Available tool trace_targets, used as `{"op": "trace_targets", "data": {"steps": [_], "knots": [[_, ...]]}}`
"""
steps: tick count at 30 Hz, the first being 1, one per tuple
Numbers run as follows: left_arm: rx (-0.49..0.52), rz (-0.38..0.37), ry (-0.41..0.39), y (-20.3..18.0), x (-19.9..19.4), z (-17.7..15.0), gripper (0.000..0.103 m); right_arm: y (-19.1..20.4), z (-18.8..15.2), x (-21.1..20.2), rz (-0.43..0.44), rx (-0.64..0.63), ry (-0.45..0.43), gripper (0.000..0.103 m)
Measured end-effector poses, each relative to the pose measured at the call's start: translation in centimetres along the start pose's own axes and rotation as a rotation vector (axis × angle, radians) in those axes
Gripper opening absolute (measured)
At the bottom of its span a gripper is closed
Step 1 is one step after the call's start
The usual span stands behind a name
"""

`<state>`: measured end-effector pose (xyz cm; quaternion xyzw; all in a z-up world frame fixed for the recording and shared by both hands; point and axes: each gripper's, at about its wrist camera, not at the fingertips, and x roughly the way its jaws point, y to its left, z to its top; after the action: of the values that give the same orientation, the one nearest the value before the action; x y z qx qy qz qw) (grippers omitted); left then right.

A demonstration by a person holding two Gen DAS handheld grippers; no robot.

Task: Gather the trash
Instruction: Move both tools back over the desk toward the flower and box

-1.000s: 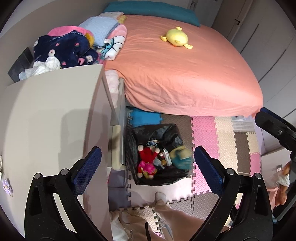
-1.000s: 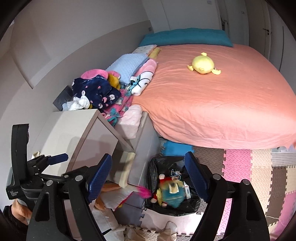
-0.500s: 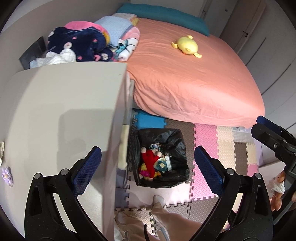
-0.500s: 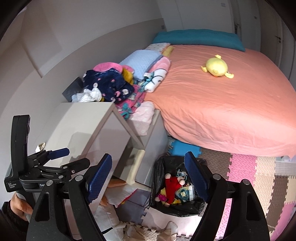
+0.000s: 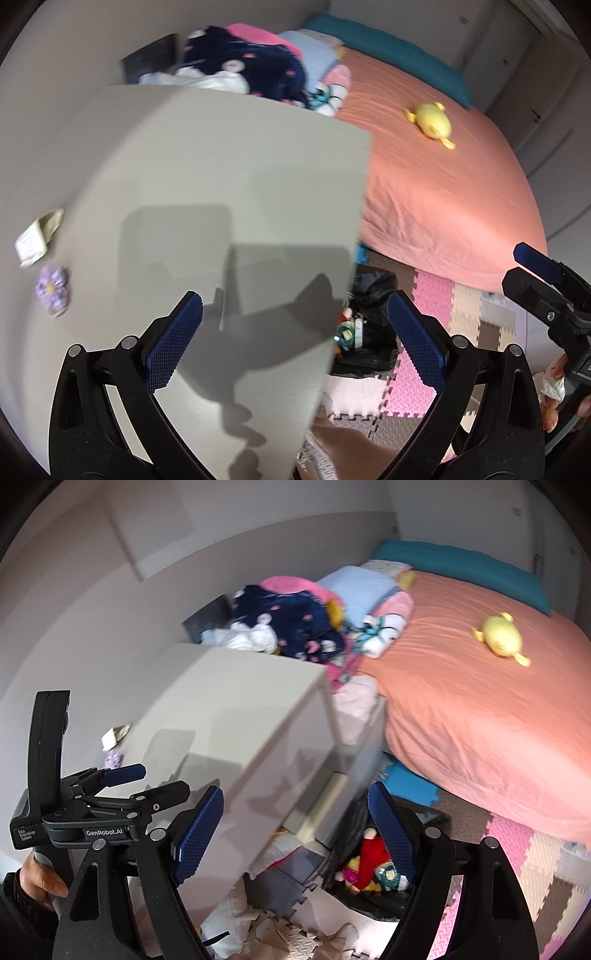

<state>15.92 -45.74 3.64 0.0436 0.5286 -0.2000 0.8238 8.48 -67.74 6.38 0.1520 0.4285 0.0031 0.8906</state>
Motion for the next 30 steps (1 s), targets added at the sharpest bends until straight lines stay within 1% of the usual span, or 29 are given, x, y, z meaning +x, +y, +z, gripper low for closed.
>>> {"op": "trace_targets", "data": {"steps": [6,13,26,30], "knots": [[-0.089,0.049,-0.020,4.6,-1.6,-1.1,0.097,4.4,1.1,1.8,0.063,-0.082,0.025,0.081],[-0.199,0.116,-0.040,10.4,-3.8,-3.3,0.097,9.9,1.8,4.2,0.142,-0.181,0.063,0.081],[-0.381,0.207,-0.050,19.2,-6.9,-7.2,0.097,20.1,1.3,9.1,0.281,-0.326,0.150,0.081],[-0.433,0.240,-0.056,21.6,-7.6,-8.3,0.097,22.8,1.3,10.7,0.309,-0.364,0.173,0.074]]}}
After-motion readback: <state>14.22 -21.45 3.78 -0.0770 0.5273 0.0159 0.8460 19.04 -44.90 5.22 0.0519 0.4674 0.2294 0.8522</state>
